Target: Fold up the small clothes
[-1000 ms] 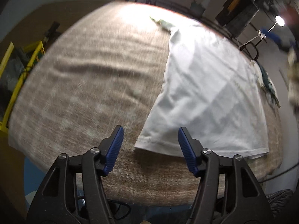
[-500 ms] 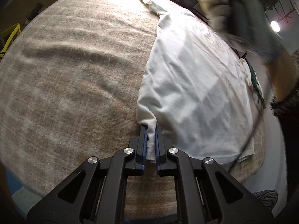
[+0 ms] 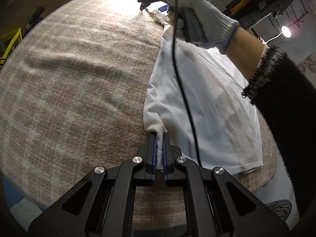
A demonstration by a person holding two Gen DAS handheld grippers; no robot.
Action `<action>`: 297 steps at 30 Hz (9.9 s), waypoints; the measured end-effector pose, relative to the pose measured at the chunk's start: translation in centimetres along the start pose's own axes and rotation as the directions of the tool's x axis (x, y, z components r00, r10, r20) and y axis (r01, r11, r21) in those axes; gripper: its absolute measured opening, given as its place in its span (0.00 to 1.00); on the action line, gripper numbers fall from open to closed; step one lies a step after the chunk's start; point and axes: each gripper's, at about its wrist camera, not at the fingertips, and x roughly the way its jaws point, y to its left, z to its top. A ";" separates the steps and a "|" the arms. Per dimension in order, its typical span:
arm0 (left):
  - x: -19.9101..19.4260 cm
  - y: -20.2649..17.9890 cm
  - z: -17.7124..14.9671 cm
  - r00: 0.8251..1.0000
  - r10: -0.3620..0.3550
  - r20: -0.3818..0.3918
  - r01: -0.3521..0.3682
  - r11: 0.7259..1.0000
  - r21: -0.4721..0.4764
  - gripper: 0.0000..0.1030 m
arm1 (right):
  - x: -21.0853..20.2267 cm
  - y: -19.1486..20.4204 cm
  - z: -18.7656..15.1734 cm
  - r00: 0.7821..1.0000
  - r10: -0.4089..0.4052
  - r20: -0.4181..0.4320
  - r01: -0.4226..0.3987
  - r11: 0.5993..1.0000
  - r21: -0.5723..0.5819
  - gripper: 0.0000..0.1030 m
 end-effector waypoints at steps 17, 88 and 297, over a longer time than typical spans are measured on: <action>-1.6 -3.3 -0.9 0.997 0.033 0.076 -0.043 0.991 0.128 0.02 | -5.9 -9.6 -0.2 0.977 0.098 0.187 -0.137 0.968 0.209 0.05; 1.5 -20.3 -8.9 0.994 -0.099 0.050 0.045 0.773 0.633 0.41 | -34.0 -23.8 -38.2 0.916 0.088 0.390 -0.254 0.882 0.396 0.31; 5.1 -10.8 9.2 0.999 0.035 0.036 -0.038 0.995 0.093 0.01 | -23.3 -25.6 -35.8 0.914 0.317 0.252 -0.404 0.661 0.633 0.01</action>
